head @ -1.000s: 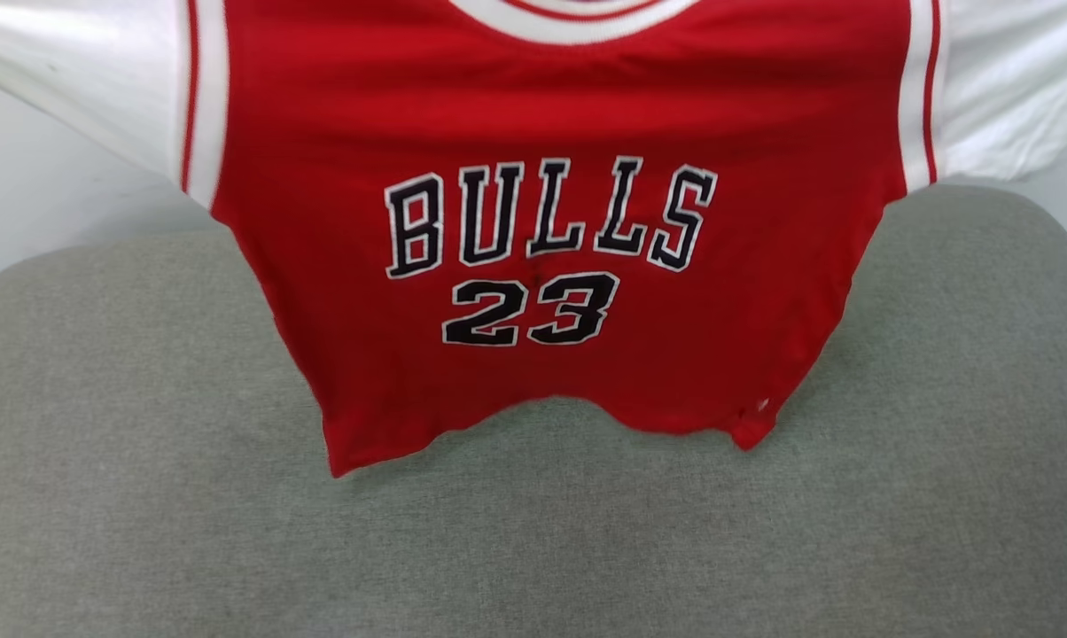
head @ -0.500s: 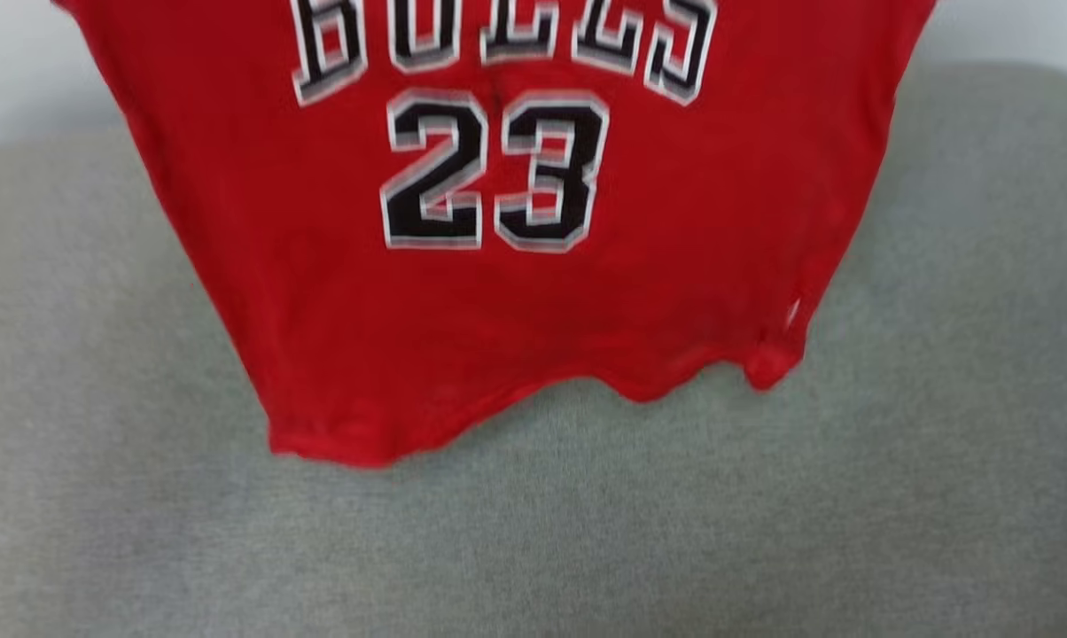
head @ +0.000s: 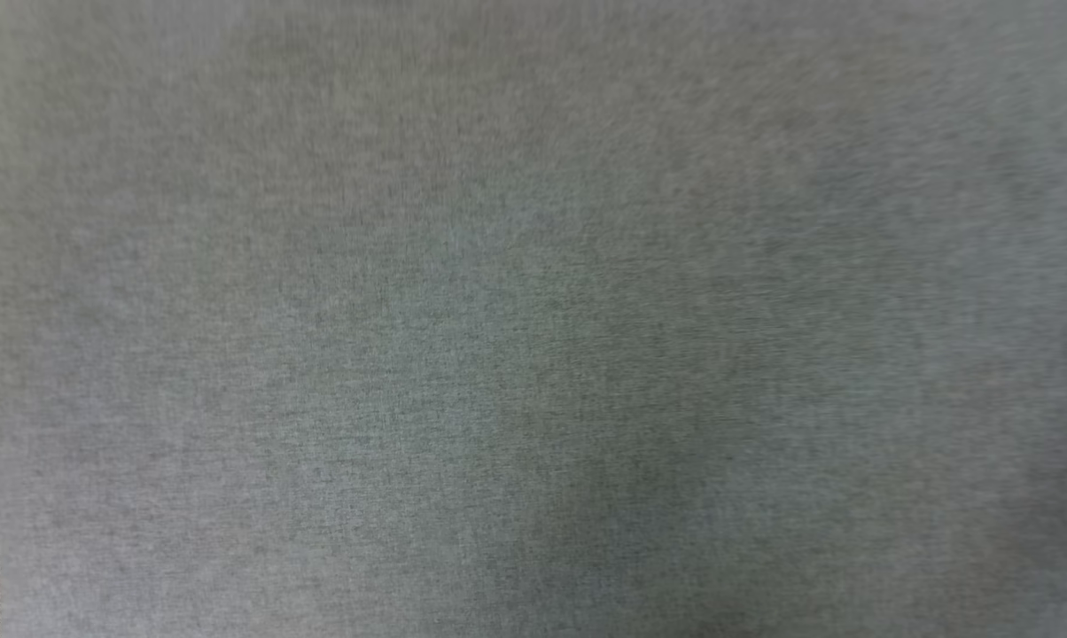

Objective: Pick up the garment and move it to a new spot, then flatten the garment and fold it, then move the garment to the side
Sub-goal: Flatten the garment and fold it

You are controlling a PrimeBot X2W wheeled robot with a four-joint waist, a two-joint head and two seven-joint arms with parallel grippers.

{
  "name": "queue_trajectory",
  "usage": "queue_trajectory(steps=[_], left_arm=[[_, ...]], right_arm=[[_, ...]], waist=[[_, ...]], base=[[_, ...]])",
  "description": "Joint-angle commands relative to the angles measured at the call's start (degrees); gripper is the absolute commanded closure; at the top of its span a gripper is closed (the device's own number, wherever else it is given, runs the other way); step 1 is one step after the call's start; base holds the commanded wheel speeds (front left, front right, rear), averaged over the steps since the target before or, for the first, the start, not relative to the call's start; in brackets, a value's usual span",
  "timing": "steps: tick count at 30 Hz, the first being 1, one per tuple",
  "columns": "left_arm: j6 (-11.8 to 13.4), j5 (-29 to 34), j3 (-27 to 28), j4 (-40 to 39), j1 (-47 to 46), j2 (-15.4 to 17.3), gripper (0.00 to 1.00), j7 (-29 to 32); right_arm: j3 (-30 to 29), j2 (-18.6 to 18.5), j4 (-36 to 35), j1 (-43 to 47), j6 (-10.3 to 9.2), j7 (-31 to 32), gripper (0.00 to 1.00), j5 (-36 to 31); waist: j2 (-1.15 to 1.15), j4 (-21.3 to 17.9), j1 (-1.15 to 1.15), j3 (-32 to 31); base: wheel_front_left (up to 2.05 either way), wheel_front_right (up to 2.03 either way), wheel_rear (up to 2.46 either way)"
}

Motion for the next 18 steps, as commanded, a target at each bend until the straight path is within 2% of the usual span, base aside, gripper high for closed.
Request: queue_trajectory(steps=[1,5,11,13,18], left_arm=[[-0.4,0.2,-0.1,2.1,-2.4,-0.8,1.0,-1.4],[-1.7,1.1,-1.5,8.0,-6.4,-3.4,1.0,-5.3],[-3.0,1.0,-4.2,13.2,-4.6,-6.4,1.0,-9.3],[-3.5,-0.3,-5.2,15.0,-0.5,-9.0,1.0,-11.0],[-3.8,-1.2,-6.5,15.9,7.1,-10.8,1.0,-12.1]], right_arm=[[-0.8,0.6,1.8,-1.9,-0.1,-1.3,1.0,-0.9],[-1.1,1.5,6.1,-5.5,-0.1,-4.6,1.0,-3.0],[0.9,2.3,9.8,-2.8,-0.1,-6.9,1.0,-2.5],[1.9,2.4,11.5,1.0,-0.09,-8.5,1.0,-1.4],[4.0,2.2,12.9,7.5,-0.09,-10.0,1.0,0.6]], waist=[[0.0,1.5,-0.02,3.8],[0.0,2.5,-0.02,5.9],[0.0,3.3,-0.02,6.7],[0.0,3.8,-0.02,6.0],[0.0,4.1,-0.02,4.1]], base=[[0.0,0.0,0.0],[0.0,0.0,0.0],[0.0,0.0,0.0],[0.0,0.0,0.0],[0.0,0.0,0.0]])
